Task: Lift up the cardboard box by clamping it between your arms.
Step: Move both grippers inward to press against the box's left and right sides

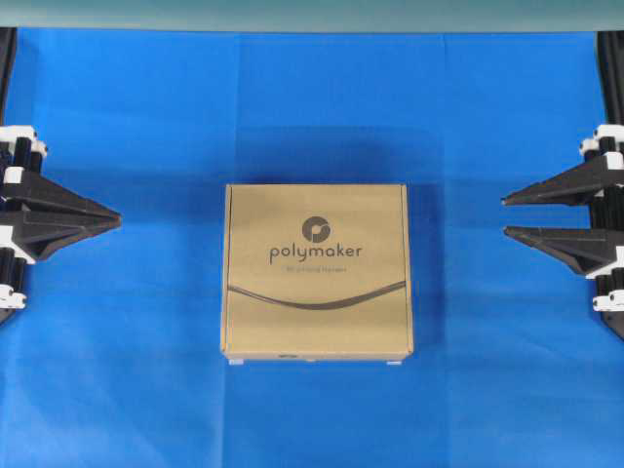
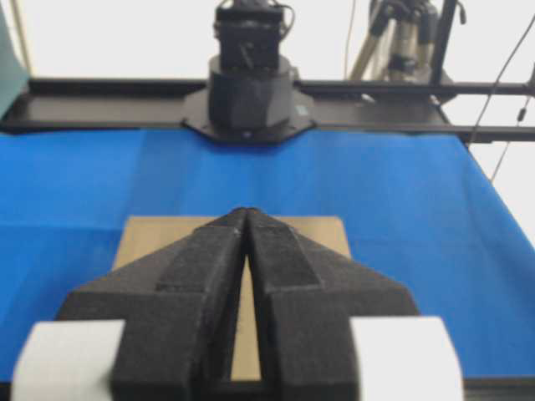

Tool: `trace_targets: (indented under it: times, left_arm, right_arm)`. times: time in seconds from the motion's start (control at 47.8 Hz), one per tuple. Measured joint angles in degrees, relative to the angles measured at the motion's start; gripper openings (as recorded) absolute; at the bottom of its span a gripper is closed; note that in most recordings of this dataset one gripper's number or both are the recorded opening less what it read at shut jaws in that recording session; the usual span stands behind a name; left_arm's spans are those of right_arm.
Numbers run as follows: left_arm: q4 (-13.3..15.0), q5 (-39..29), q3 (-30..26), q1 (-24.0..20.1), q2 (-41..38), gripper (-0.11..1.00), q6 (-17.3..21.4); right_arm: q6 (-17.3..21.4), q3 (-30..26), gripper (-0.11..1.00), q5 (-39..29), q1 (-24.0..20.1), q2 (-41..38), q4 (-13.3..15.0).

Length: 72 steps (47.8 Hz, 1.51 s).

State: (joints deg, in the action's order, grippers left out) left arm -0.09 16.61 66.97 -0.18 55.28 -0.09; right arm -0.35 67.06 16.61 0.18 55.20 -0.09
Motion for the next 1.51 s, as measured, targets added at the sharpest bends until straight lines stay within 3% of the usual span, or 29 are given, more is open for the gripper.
trace_targets:
  times: [0.063,0.125,0.188,0.355,0.502,0.857,0.982,1.066,1.15,1.233,1.338,1.421,1.505]
  left_arm:
    - [-0.4,-1.9,-0.4,-0.1,-0.9,0.03,-0.4]
    - [-0.7,-4.7,-1.1,-0.4,-2.5,0.0,-0.7]
    - [-0.8,-7.4,-2.3,-0.8,-3.8,0.0,-0.8]
    - [-0.9,-15.7,-5.2,-0.9,-7.1,0.0,-0.8]
    - [-0.9,-24.2,-7.2,-1.1,-11.7,0.0,-0.8]
    - [-0.9,-35.2,-12.1,-1.1,-23.9,0.0,-0.4]
    - [-1.0,-36.1,-13.4,-1.1,-27.2,0.0,-0.4]
    - [-1.0,-36.3,-13.8,-1.0,-29.0,0.01,-0.6]
    - [-0.9,-36.3,-14.1,-0.9,-30.7,0.15,-0.8]
    - [-0.9,-36.3,-14.0,-0.9,-32.3,0.39,-0.8]
    - [-1.0,-36.1,-14.1,-0.9,-33.8,0.71,-0.9]
    - [-1.0,-36.0,-14.2,-0.9,-34.8,0.87,-1.4]
    - [-1.0,-36.0,-14.3,-1.0,-35.7,0.87,-1.8]
  right_arm:
    - [0.3,-0.1,0.15,-0.4,0.0,-0.3,-0.2]
    - [0.4,-0.1,0.07,-4.3,0.0,-0.9,-1.3]
    - [0.5,-1.2,0.01,-11.6,0.4,-2.5,-2.1]
    - [0.6,-6.2,0.01,-31.2,0.8,-7.3,-2.3]
    - [0.6,-8.9,0.01,-42.0,0.9,-12.7,-2.3]
    - [0.5,-12.4,0.04,-49.2,1.4,-24.0,-1.3]
    - [0.6,-12.9,0.11,-49.7,2.0,-26.4,-1.2]
    - [0.6,-12.8,0.25,-50.2,2.4,-27.7,-1.3]
    - [0.5,-12.9,0.48,-50.4,2.5,-29.2,-1.2]
    - [0.5,-12.9,0.73,-50.5,2.6,-30.6,-1.2]
    - [0.5,-12.9,0.96,-50.0,2.6,-32.6,-1.1]
    - [0.5,-12.8,1.0,-49.2,2.6,-33.8,-0.9]
    - [0.5,-12.8,0.99,-48.3,2.6,-35.0,-0.6]
